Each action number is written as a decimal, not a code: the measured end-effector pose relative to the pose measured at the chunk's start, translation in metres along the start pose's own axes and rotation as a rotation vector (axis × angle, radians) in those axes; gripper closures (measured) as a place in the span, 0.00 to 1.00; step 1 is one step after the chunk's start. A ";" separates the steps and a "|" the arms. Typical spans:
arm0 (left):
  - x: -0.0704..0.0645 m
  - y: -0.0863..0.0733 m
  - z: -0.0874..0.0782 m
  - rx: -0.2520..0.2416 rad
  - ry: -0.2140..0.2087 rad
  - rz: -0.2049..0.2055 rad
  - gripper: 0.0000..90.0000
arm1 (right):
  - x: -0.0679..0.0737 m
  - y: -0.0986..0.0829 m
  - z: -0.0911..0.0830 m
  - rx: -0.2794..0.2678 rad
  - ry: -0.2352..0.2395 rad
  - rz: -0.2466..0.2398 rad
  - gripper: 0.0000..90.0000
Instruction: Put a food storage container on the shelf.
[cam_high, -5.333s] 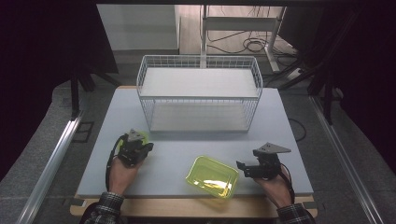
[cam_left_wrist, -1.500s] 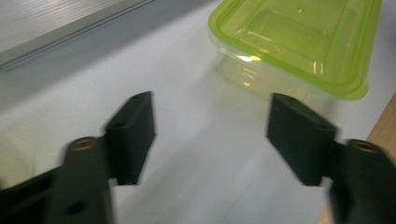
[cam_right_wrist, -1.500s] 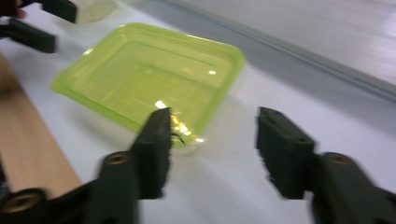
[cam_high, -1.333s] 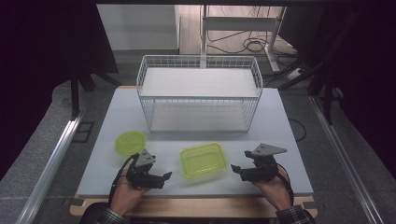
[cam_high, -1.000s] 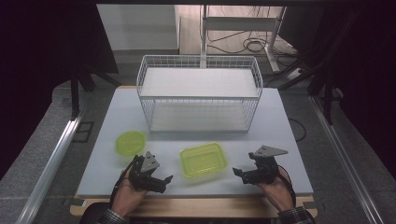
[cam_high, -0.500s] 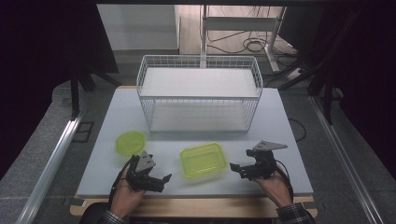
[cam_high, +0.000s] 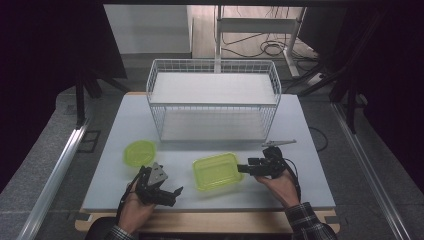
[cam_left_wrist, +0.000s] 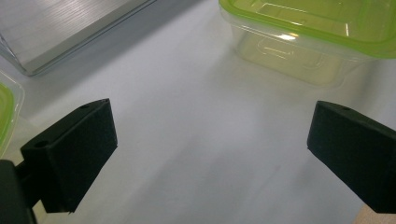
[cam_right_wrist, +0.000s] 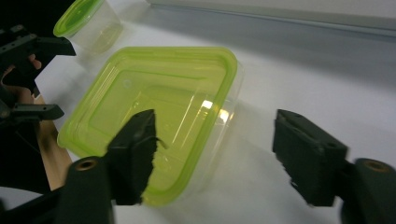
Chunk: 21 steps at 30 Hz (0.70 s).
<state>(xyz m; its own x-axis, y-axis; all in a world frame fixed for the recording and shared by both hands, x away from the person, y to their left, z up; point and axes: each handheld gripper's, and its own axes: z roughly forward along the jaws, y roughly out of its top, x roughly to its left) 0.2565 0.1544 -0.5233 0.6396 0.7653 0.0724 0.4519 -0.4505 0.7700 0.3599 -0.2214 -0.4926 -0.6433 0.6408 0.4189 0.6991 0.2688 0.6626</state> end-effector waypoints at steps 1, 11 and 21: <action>0.000 0.000 0.000 0.003 0.001 0.004 0.02 | -0.001 0.002 0.003 0.006 0.006 0.009 0.39; -0.001 0.000 0.001 0.011 0.002 0.017 0.02 | -0.007 0.011 0.019 0.046 0.054 0.117 0.65; -0.003 0.000 0.002 0.019 0.005 0.032 0.02 | -0.018 0.010 0.025 0.086 0.120 0.258 0.84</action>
<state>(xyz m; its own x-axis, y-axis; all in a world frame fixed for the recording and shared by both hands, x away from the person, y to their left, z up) 0.2562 0.1511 -0.5247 0.6510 0.7526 0.0995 0.4432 -0.4832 0.7551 0.3863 -0.2124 -0.5087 -0.4699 0.6079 0.6401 0.8648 0.1715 0.4719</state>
